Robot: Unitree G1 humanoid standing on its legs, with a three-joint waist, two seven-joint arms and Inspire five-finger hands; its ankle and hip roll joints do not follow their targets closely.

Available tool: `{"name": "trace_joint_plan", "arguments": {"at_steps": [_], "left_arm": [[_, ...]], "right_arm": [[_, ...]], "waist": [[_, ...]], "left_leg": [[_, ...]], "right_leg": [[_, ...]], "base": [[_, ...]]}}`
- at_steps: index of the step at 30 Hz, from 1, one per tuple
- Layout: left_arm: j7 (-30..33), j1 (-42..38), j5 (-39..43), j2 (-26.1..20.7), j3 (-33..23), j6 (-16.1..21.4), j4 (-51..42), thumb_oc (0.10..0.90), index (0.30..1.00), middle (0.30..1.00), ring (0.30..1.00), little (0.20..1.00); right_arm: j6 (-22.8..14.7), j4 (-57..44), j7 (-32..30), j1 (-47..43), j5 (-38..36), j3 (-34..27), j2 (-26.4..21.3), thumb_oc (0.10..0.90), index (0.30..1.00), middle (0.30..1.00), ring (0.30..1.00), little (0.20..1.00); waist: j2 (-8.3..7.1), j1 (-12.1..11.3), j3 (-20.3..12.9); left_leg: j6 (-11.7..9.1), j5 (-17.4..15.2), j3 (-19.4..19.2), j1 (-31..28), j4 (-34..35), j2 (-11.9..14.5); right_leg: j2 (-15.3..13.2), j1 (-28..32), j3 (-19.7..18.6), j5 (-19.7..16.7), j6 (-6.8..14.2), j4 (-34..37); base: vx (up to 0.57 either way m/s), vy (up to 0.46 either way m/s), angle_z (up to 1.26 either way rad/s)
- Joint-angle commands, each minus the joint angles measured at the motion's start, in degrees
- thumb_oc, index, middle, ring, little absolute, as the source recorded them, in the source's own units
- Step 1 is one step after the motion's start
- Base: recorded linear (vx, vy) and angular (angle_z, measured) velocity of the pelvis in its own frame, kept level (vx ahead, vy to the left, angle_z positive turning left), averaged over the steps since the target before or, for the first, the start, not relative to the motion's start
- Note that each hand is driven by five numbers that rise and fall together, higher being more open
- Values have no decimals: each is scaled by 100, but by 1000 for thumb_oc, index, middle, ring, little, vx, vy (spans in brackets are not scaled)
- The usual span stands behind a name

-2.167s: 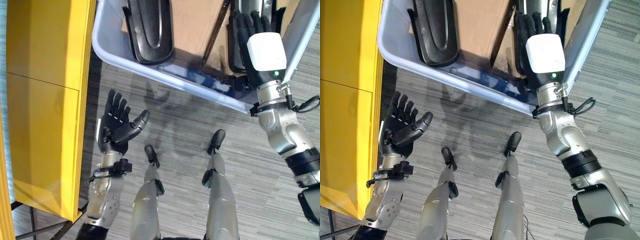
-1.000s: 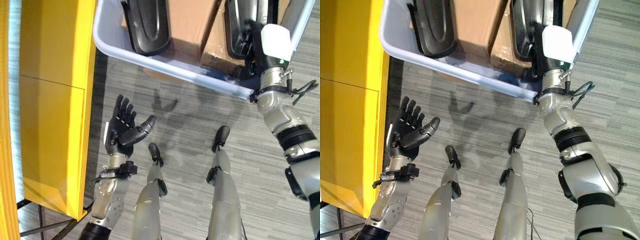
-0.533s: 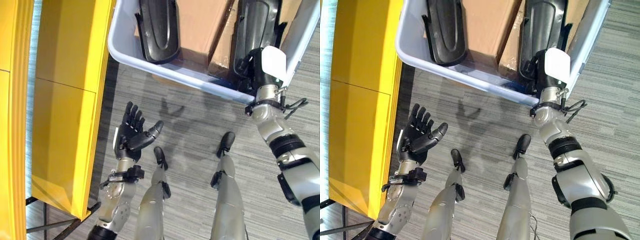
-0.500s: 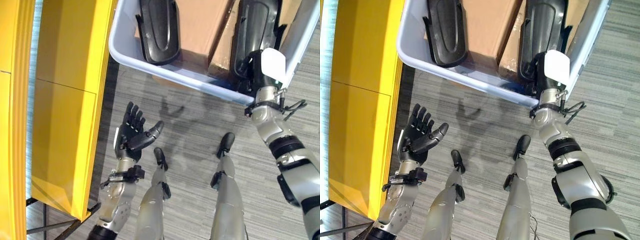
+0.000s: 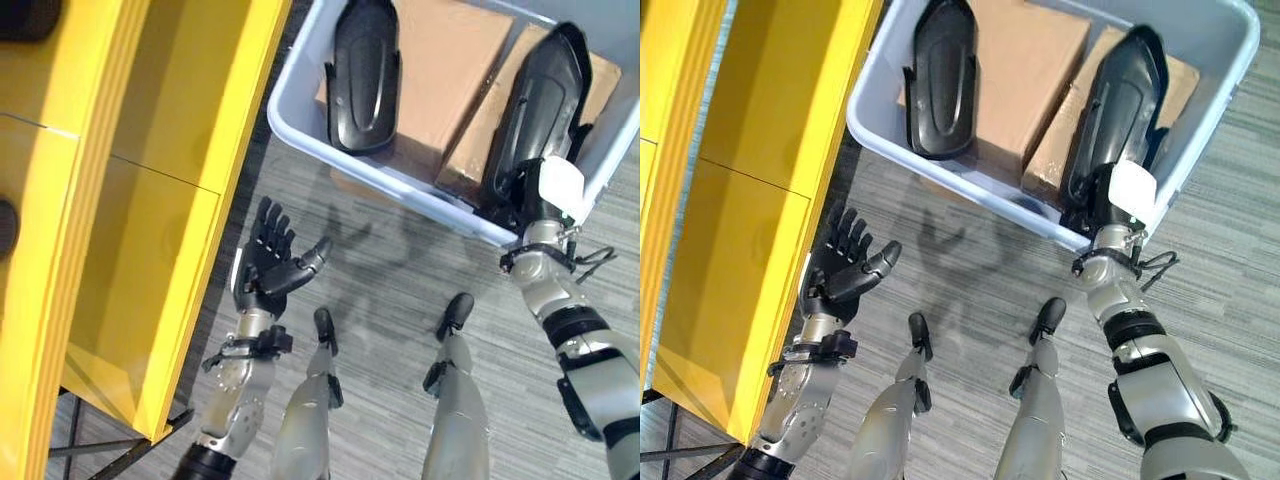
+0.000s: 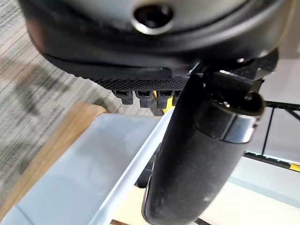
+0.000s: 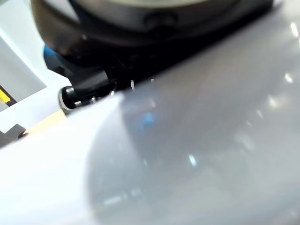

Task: Move parts from the plastic box to the shelf.

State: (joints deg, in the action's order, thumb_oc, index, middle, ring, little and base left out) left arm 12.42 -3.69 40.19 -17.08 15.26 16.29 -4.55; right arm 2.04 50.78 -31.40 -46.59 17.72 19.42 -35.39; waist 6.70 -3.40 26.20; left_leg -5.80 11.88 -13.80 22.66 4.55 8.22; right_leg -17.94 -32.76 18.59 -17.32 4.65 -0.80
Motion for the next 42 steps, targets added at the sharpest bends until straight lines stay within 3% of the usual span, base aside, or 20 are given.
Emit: {"name": "trace_joint_plan", "arguments": {"at_steps": [1, 4, 8, 15, 27, 29, 42], "left_arm": [[-79, -77, -95, -238, -271, 472, -812, 900, 1000, 1000, 1000, 1000], [-102, -23, -85, -269, -321, 463, -832, 900, 1000, 1000, 1000, 1000], [-189, 176, -90, -351, -541, 427, -868, 900, 1000, 1000, 1000, 1000], [-265, 409, -99, -437, -751, 371, -910, 900, 1000, 1000, 1000, 1000], [-581, 1003, -137, -454, -1138, 209, -850, 900, 1000, 1000, 1000, 1000], [-622, 1068, -197, -450, -1177, 125, -694, 900, 1000, 1000, 1000, 1000], [-741, 1235, -257, -146, -1189, 43, -556, 900, 1000, 1000, 1000, 1000]], "right_arm": [[91, -625, -394, -28, 55, -195, -580, 400, 300, 300, 300, 300], [143, -878, -410, 79, 252, -252, -732, 400, 300, 300, 300, 300], [111, -1849, -500, 582, 545, -690, -900, 400, 300, 300, 300, 300], [27, -2878, -419, 1303, 928, -1118, -875, 400, 300, 300, 300, 300], [-333, -4473, -78, 2431, 1267, -1852, -573, 400, 300, 300, 300, 300], [-486, -4801, 224, 2515, 1320, -1625, -399, 400, 300, 300, 300, 300], [-874, -5144, 925, 2327, 1063, -769, 224, 400, 300, 300, 300, 300]], "waist": [[-131, 98, 359], [-185, 99, 359], [-375, 138, 115], [-513, 157, -217], [-665, 267, -1178], [-697, 278, -1460], [-675, 239, -2030]], "left_leg": [[-156, -355, 57, -726, 45, 299], [-148, -374, 77, -874, 45, 294], [-156, -426, 104, -1178, 45, 343], [-119, -478, 117, -1512, 45, 383], [-99, -643, 145, -2159, 45, 435], [-96, -634, 199, -2281, 45, 459], [-171, -485, 151, -2733, 45, 787]], "right_leg": [[-118, 748, -89, 240, 560, -332], [-115, 959, -63, 240, 567, -288], [-71, 1361, 2, 229, 594, -162], [-43, 1731, 17, 290, 596, -106], [-58, 2513, 118, 488, 650, -43], [-8, 2677, 106, 581, 624, -60], [267, 3089, 21, 1026, 465, -312]], "base": [[0, 0, 0], [6, 5, 3], [36, 22, 0], [55, 13, -2], [68, 0, -2], [68, -56, -2], [35, -51, -1]]}}
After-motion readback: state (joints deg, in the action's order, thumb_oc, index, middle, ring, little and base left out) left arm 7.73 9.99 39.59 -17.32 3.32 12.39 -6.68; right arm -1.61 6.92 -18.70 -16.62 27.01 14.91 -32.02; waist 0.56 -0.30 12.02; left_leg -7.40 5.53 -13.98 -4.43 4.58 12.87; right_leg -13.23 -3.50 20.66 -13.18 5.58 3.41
